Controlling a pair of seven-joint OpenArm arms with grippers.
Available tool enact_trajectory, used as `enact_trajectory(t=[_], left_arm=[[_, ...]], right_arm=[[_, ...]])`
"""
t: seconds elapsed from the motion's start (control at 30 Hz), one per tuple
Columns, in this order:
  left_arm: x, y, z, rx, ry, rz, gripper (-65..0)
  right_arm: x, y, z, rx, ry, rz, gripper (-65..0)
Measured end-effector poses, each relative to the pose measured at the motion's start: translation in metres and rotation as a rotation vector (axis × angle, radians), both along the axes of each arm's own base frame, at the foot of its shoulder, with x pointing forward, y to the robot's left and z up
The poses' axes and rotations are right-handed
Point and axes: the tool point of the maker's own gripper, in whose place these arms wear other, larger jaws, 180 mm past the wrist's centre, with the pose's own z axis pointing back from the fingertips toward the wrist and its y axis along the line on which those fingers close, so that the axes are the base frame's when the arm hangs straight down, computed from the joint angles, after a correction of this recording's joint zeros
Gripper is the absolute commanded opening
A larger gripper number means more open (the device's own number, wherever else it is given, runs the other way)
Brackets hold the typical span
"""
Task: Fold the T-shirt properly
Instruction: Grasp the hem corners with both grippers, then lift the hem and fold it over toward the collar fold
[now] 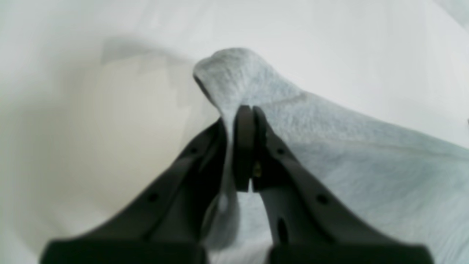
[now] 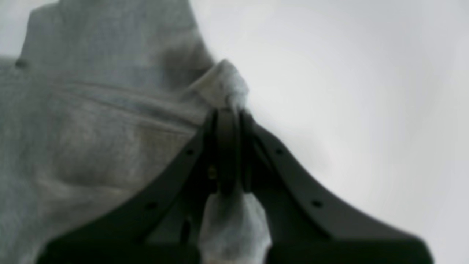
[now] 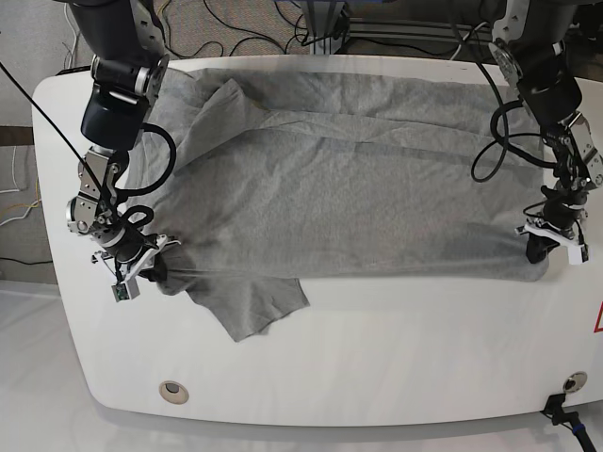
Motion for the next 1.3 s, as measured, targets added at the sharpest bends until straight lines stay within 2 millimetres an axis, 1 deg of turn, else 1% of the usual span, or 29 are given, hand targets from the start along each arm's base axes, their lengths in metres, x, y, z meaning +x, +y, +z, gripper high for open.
enact_trajectory(t=[0.07, 0.1, 0.13, 0.2, 0.27, 0.33, 0.4, 0.47, 0.57, 0.63, 0.73, 0.8, 0.87, 0.9, 1.0, 1.07, 1.13, 1.2, 1.3], left_arm=[[-0.013, -0.003, -0.007, -0.006, 0.039, -0.016, -65.0], [-0.021, -0.009, -0.011, -0.002, 0.07, -0.043, -65.0], [-0.026, -0.013, -0.008, 0.006, 0.068, -0.067, -65.0], [-0.033, -0.021, 0.006, 0.03, 0.036, -0.133, -65.0], [-0.045, -0.021, 0.014, 0.07, 0.045, -0.165, -65.0], [-0.058, -0.024, 0.02, 0.103, 0.055, -0.188, -65.0], [-0.072, -0.028, 0.024, 0.134, 0.062, -0.209, -65.0], [-0.082, -0.033, 0.031, 0.163, 0.052, -0.233, -65.0], [-0.094, -0.041, 0.044, 0.191, 0.029, -0.261, -65.0], [-0.102, -0.047, 0.051, 0.186, 0.011, -0.277, -65.0], [-0.116, -0.054, 0.054, 0.19, 0.013, -0.303, -65.0], [-0.122, -0.057, 0.057, 0.206, 0.015, -0.318, -65.0], [-0.127, -0.058, 0.06, 0.218, 0.016, -0.329, -65.0], [-0.131, -0.058, 0.057, 0.215, 0.026, -0.328, -65.0], [-0.144, -0.046, 0.056, 0.22, 0.046, -0.297, -65.0], [-0.15, -0.037, 0.057, 0.225, 0.048, -0.276, -65.0], [-0.153, -0.034, 0.06, 0.227, 0.043, -0.275, -65.0], [-0.155, -0.028, 0.061, 0.235, 0.046, -0.263, -65.0], [-0.169, -0.013, 0.055, 0.253, 0.129, -0.233, -65.0]], right_arm=[[-0.008, -0.006, 0.008, -0.048, -0.01, 0.007, -65.0], [-0.013, -0.007, 0.011, -0.077, -0.002, 0.012, -65.0], [-0.018, -0.008, 0.014, -0.109, 0.008, 0.018, -65.0], [-0.027, -0.008, 0.024, -0.159, 0.009, 0.039, -65.0], [-0.038, -0.008, 0.033, -0.21, 0.001, 0.071, -65.0], [-0.054, -0.007, 0.036, -0.257, 0.014, 0.078, -65.0], [-0.073, -0.006, 0.037, -0.312, 0.044, 0.095, -65.0], [-0.09, -0.005, 0.042, -0.362, 0.056, 0.104, -65.0], [-0.106, 0.0, 0.054, -0.41, 0.027, 0.124, -65.0], [-0.121, 0.004, 0.056, -0.438, 0.028, 0.139, -65.0], [-0.139, 0.008, 0.057, -0.466, 0.047, 0.157, -65.0], [-0.147, 0.001, 0.057, -0.485, 0.075, 0.14, -65.0], [-0.153, -0.012, 0.057, -0.497, 0.098, 0.103, -65.0], [-0.155, -0.019, 0.057, -0.5, 0.104, 0.084, -65.0], [-0.167, -0.042, 0.056, -0.521, 0.17, 0.016, -65.0], [-0.171, -0.048, 0.056, -0.525, 0.187, 0.001, -65.0], [-0.177, -0.055, 0.055, -0.532, 0.214, -0.006, -65.0], [-0.189, -0.059, 0.05, -0.545, 0.244, 0.001, -65.0], [-0.214, -0.054, 0.037, -0.547, 0.3, 0.026, -65.0]])
